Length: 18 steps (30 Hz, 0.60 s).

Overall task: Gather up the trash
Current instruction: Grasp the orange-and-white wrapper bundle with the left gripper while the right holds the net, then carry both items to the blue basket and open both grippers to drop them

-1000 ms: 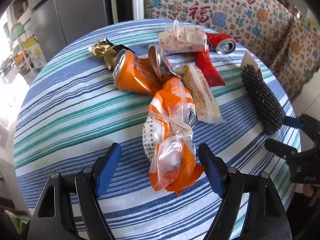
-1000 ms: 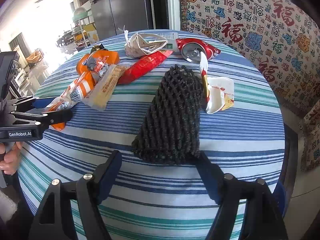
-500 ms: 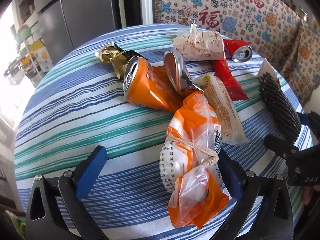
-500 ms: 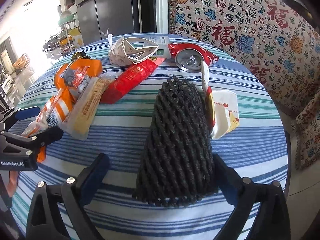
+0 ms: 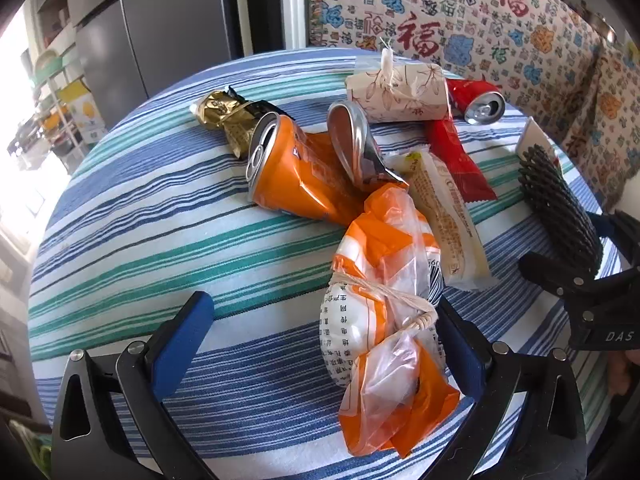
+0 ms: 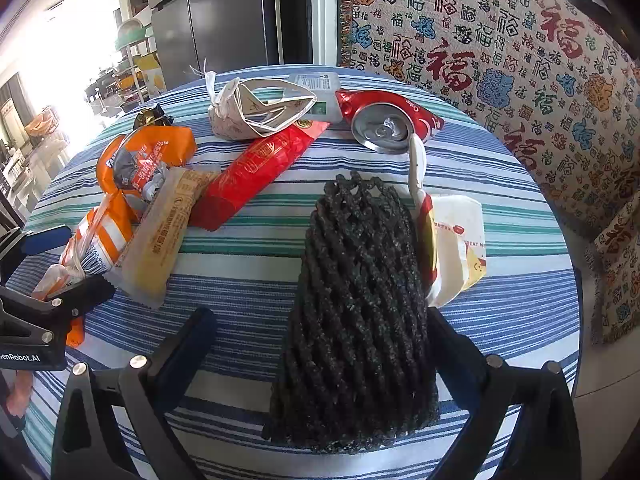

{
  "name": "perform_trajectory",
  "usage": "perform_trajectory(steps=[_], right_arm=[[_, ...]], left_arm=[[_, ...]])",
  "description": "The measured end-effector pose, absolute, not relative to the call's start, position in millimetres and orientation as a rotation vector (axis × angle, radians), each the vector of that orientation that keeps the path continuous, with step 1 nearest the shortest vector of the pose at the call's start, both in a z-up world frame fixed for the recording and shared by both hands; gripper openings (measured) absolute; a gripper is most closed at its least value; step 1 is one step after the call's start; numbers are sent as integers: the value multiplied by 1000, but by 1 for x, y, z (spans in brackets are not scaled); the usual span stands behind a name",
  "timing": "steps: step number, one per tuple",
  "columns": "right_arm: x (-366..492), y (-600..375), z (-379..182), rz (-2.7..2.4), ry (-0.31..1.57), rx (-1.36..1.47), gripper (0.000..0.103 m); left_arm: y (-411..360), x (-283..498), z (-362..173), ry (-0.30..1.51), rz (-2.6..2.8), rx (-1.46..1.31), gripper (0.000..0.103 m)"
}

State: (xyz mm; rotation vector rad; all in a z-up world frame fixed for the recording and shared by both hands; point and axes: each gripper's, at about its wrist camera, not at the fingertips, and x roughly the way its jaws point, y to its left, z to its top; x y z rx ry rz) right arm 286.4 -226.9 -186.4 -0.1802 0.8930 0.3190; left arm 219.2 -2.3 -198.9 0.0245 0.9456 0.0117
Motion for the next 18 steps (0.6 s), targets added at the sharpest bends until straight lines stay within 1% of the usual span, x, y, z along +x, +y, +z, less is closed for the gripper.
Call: perform_trajectory(steps=[3,4,5,6,7,8,9,10,11,14,18], right_arm=[[285,-229,-185,312,890,-175,100],[283,-231,-185,308,887,-172,98],[281,-232,-184,302,885,-168,93],[279,-235,-183,295,885,-163,85],[278,-238,-181,289,887,-159,80],[277,-242,-178,283,892,-151,62],[277,-247,-176,279,901,-134,39],[278,-254,-174,289,918,-98,30],[279,-261,-173,302,938,-56,20],[278,-274,-168,314,962,-7,19],[263,-286,-157,331,941,6,19]], left_arm=[[-1,221,-198,946,2,30,103],[-1,220,-197,943,-3,31,100],[-1,218,-196,933,-13,31,93],[-2,217,-194,923,-24,36,89],[-3,215,-193,916,-36,40,80],[-5,214,-191,907,-51,44,67],[-6,212,-190,898,-62,49,56],[-8,210,-189,893,-70,52,48],[-9,209,-188,892,-71,55,48],[-7,206,-187,887,-71,33,48],[-10,196,-184,875,-71,5,47]])
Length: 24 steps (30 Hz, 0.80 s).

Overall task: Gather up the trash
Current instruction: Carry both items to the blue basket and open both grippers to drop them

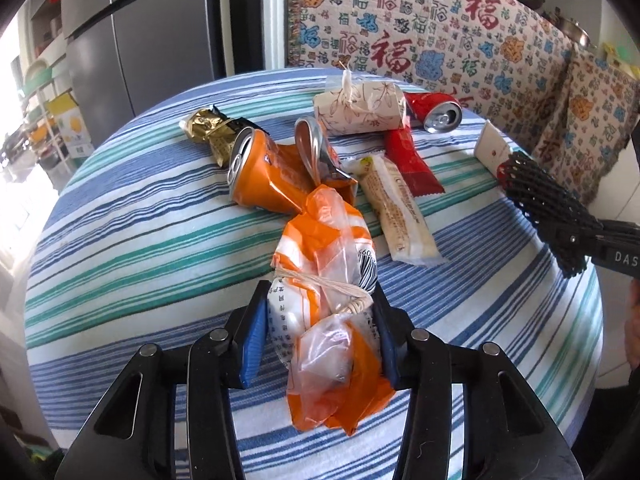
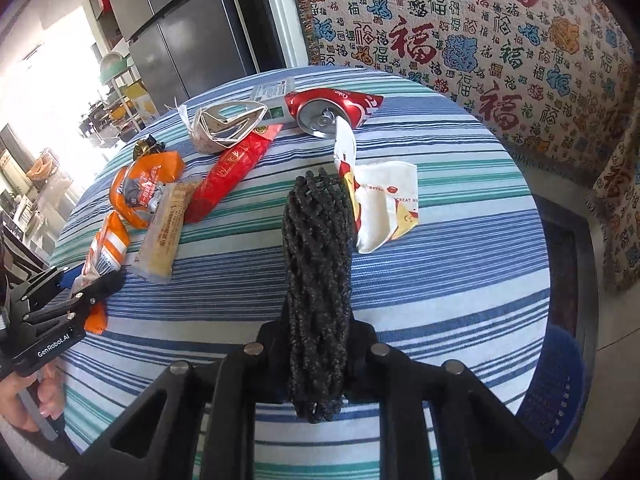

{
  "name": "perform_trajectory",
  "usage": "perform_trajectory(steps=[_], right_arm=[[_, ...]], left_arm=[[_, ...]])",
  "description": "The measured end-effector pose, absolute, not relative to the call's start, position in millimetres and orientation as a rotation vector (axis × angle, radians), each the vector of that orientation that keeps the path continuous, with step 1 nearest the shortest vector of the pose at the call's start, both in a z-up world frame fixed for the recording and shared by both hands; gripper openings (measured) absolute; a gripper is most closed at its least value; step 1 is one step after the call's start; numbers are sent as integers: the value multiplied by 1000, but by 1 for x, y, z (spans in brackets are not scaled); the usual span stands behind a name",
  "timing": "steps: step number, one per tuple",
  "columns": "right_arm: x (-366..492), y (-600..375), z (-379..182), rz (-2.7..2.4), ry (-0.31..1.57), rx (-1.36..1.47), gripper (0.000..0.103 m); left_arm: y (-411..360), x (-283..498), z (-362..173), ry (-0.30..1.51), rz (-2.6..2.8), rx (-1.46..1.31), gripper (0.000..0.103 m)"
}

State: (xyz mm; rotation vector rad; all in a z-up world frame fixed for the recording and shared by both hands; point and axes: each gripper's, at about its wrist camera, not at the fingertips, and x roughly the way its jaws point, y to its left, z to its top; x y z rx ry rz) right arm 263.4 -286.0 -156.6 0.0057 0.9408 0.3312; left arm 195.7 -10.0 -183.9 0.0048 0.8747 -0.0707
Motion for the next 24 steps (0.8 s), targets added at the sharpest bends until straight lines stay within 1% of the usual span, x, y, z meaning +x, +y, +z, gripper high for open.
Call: perform_trajectory(steps=[7,11,13,19,24], right_arm=[[235,-318,-136,319,893,14,19],[222,-353,-128,268,875,39,19],[219,-364,-126,250,871,46,19],[194,-456,-117,67,850,138,19],[181,-515,-123,-63,864,167,19]], left_arm=[[-54,181,-160,831,-175,16,47],[-97,176,-149,826,-275,19,47],[-125,175,-143,821,-331,27,47],[-217,175,-131,825,-513,47,48],[-294,179,-135,834,-637,90,48]])
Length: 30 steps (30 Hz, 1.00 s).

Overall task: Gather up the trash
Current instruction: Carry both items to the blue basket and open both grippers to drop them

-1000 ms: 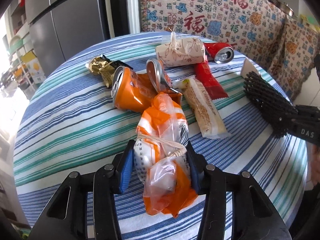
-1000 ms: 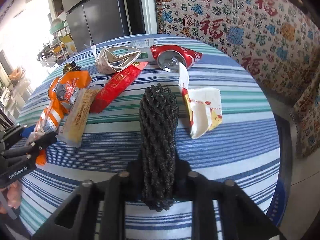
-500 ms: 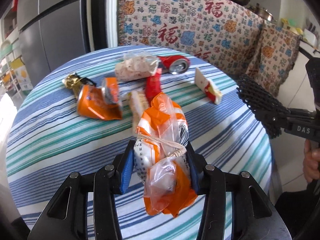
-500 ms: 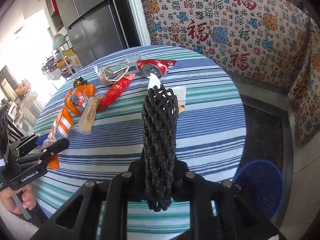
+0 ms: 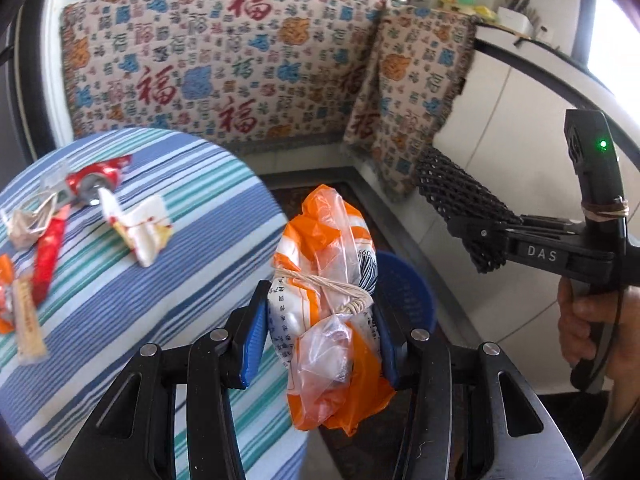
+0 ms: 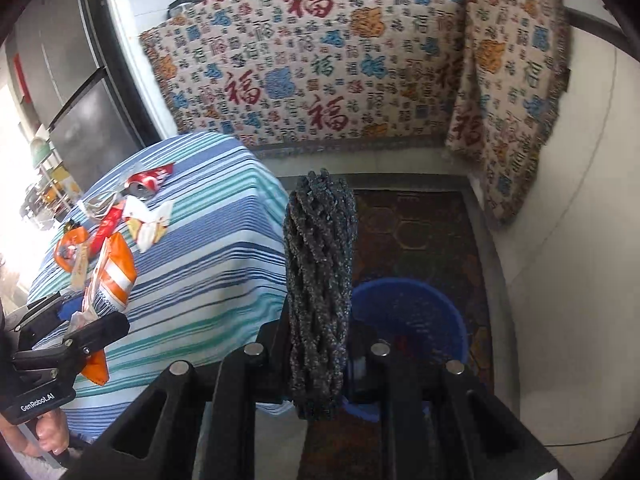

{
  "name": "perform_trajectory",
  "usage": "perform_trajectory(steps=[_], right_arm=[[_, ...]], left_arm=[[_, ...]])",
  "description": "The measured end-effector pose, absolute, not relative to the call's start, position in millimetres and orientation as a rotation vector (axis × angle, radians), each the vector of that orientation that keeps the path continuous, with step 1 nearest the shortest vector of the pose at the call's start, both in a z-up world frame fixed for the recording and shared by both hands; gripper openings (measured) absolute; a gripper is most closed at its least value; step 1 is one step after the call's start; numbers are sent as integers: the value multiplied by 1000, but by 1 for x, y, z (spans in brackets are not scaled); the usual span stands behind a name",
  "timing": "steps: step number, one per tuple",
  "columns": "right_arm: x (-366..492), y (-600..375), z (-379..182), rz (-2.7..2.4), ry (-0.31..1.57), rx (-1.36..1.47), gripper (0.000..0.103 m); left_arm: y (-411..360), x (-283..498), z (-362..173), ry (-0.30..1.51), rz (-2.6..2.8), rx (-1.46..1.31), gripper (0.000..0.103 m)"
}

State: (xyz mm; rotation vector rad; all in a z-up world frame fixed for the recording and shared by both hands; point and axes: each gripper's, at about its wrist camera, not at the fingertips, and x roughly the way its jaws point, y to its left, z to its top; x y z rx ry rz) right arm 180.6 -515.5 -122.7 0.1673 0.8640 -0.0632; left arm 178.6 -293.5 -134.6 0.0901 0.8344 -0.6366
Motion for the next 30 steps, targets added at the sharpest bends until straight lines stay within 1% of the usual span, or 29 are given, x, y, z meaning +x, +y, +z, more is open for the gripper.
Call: perform_trajectory(steps=[5,13,18,25,28,29,30], right_arm=[[172,-557,-136,-128,890,187,19],[177,-607,-157,-164,926,197,20],[186,-618,-167,-155,952,218,20],[195,-620,-175,-177,966,210,22],[195,-622,-176,-197,964,214,24],[195,-623,-176,-201,961,219,27],[194,-625,-175,-206,956,223,33]], left_arm=[[-353,190,-151,856,-723,104,48],[-407,222,-184,927,-755,114,48],[-429,234,-197,949,-763,131,48],[-440,241,-210,969,-784,148,48],[-443,242,-214,980,-797,148,49],[-445,243,-215,982,-800,146,50],[-446,243,-215,980,-803,145,50]])
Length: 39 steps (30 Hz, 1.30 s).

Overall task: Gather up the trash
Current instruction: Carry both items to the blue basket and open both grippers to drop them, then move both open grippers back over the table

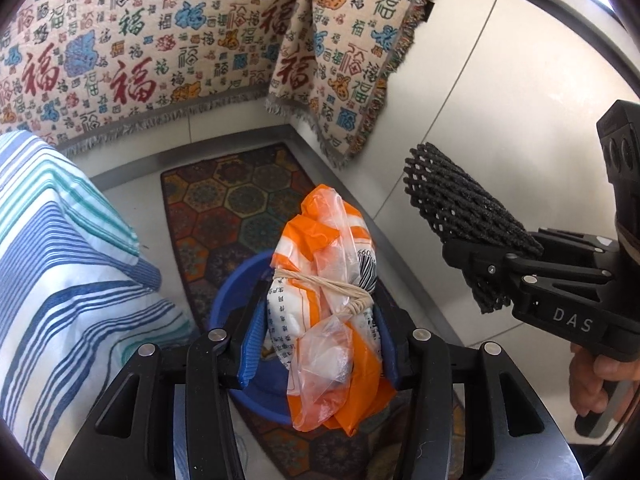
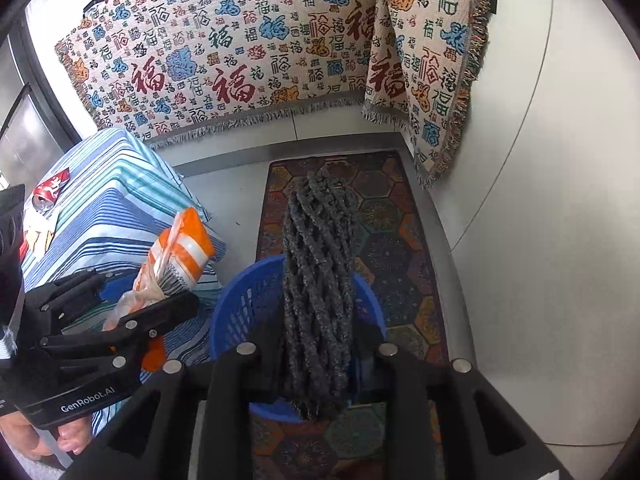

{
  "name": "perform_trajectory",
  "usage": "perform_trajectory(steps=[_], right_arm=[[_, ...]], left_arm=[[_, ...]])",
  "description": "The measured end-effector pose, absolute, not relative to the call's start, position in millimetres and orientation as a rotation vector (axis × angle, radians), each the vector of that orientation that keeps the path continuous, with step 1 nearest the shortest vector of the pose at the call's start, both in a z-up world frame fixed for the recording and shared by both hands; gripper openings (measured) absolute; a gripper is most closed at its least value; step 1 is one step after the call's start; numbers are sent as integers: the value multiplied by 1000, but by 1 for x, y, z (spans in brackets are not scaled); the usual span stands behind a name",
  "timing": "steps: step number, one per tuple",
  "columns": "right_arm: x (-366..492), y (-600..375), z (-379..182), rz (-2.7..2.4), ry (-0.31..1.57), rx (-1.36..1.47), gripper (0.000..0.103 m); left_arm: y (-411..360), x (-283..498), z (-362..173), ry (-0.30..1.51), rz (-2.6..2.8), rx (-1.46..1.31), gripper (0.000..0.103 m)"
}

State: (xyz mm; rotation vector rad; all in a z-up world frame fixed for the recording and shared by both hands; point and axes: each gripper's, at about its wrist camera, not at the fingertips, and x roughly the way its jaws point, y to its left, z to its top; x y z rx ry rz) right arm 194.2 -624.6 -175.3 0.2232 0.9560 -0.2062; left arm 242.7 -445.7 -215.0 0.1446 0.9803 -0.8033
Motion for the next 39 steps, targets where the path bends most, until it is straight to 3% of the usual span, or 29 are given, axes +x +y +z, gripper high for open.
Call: perform_trajectory(steps=[3,11,15,27,39], right_arm=[[194,-629,-174,-217,941,235,43],[194,-635,-171,-209,927,267,46],[196,-631,-172,-192,931,260,61],[201,-618,-166,-205,906,240,61],[224,-515,-142,-57,838,32,61]], left_arm=[[-450,244,-217,978,-811,142,57],[-450,247,-214,960,-807,128,66],[-446,248,-211,954,-794,117,67],[-415,243,-193,945,-757,68,67],[-280,192,-154,891,-621,29,75]])
